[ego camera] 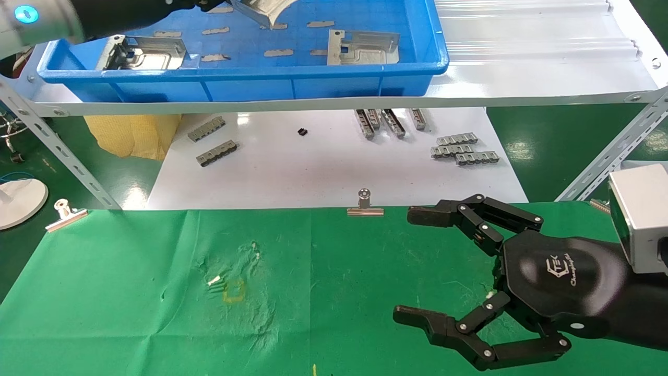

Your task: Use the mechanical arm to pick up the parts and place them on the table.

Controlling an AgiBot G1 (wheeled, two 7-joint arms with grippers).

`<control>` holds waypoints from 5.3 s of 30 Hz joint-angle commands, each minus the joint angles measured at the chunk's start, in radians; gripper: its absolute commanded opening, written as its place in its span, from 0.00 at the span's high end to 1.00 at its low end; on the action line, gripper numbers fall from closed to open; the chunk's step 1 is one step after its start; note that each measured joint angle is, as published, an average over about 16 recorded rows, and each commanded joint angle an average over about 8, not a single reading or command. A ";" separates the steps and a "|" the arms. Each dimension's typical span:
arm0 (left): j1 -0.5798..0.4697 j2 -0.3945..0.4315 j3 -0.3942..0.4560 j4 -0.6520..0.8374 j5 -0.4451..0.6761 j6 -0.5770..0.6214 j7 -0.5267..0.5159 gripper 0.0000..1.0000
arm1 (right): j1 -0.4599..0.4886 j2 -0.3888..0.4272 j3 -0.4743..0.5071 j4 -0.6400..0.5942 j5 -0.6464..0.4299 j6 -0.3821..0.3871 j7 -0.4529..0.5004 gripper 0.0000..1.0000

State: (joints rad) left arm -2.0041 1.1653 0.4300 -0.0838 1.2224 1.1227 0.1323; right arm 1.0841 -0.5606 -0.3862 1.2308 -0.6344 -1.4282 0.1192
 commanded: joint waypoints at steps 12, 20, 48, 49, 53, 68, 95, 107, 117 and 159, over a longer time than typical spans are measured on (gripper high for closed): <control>0.074 -0.138 0.008 -0.144 -0.051 0.472 0.183 1.00 | 0.000 0.000 0.000 0.000 0.000 0.000 0.000 0.00; 0.210 -0.286 0.122 -0.471 -0.173 0.484 0.160 1.00 | 0.000 0.000 0.000 0.000 0.000 0.000 0.000 0.00; 0.335 -0.202 0.380 -0.091 -0.027 0.326 0.699 0.72 | 0.000 0.000 0.000 0.000 0.000 0.000 0.000 0.00; 0.336 -0.197 0.380 -0.076 -0.025 0.310 0.713 0.60 | 0.000 0.000 0.000 0.000 0.000 0.000 0.000 0.00; 0.347 -0.172 0.378 -0.033 -0.022 0.236 0.773 0.10 | 0.000 0.000 0.000 0.000 0.000 0.000 0.000 0.00; 0.345 -0.160 0.361 0.021 -0.047 0.294 0.841 0.00 | 0.000 0.000 0.000 0.000 0.000 0.000 0.000 0.00; 0.308 -0.195 0.360 0.081 -0.058 0.454 0.638 0.00 | 0.000 0.000 0.000 0.000 0.000 0.000 0.000 0.00; 0.355 -0.217 0.269 0.111 -0.186 0.473 0.488 0.00 | 0.000 0.000 0.000 0.000 0.000 0.000 0.000 0.00; 0.365 -0.224 0.268 0.077 -0.181 0.470 0.484 0.00 | 0.000 0.000 0.000 0.000 0.000 0.000 0.000 0.00; 0.761 -0.456 -0.026 -0.819 -0.400 0.402 -0.080 0.00 | 0.000 0.000 0.000 0.000 0.000 0.000 0.000 0.00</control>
State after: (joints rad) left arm -1.2426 0.7097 0.4039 -0.9031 0.8227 1.5249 0.0519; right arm 1.0839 -0.5606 -0.3862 1.2305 -0.6343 -1.4279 0.1191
